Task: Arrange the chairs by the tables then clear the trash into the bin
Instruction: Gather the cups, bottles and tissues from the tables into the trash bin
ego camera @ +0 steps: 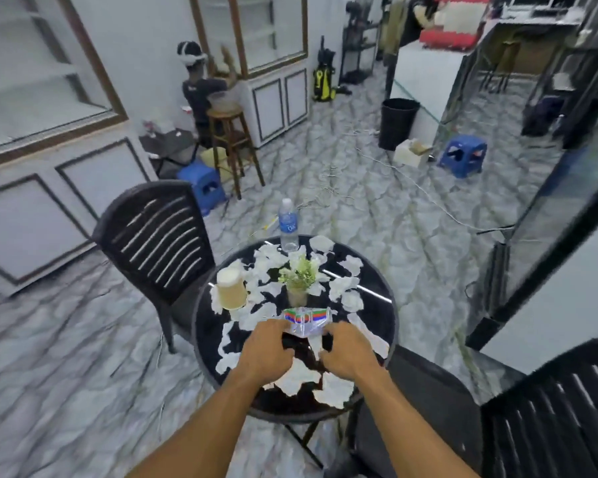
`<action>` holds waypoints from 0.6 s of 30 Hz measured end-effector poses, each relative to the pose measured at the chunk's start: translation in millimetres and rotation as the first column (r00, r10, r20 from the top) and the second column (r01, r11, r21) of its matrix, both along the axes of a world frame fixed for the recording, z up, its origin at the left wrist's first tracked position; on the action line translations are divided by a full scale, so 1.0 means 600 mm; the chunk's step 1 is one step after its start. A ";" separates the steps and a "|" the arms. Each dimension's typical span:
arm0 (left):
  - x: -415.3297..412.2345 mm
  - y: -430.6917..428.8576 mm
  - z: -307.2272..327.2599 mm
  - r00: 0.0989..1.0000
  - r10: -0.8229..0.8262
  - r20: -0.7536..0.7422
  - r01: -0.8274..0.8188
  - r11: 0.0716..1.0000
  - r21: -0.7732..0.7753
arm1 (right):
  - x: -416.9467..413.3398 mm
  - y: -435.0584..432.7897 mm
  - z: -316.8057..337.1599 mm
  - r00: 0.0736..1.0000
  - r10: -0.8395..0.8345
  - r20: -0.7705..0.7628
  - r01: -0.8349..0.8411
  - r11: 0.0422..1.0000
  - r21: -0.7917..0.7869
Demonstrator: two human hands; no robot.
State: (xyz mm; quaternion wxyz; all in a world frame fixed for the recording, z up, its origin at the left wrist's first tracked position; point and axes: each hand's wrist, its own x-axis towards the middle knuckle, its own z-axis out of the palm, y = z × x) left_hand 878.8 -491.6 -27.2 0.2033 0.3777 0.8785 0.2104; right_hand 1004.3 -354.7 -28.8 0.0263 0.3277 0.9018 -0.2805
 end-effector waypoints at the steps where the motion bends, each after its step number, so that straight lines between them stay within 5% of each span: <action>1: -0.015 -0.001 0.002 0.999 0.040 -0.008 -0.040 0.999 0.007 | -0.025 0.003 -0.002 0.999 0.035 -0.004 -0.035 0.999 -0.006; 9: -0.118 -0.034 0.005 0.955 0.296 -0.026 -0.294 0.953 0.069 | -0.195 -0.004 -0.010 0.967 0.243 -0.074 -0.244 0.970 -0.002; 18: -0.263 -0.010 -0.066 0.952 0.307 -0.021 -0.304 0.948 0.091 | -0.240 0.018 -0.116 0.961 0.207 0.185 -0.230 0.967 0.112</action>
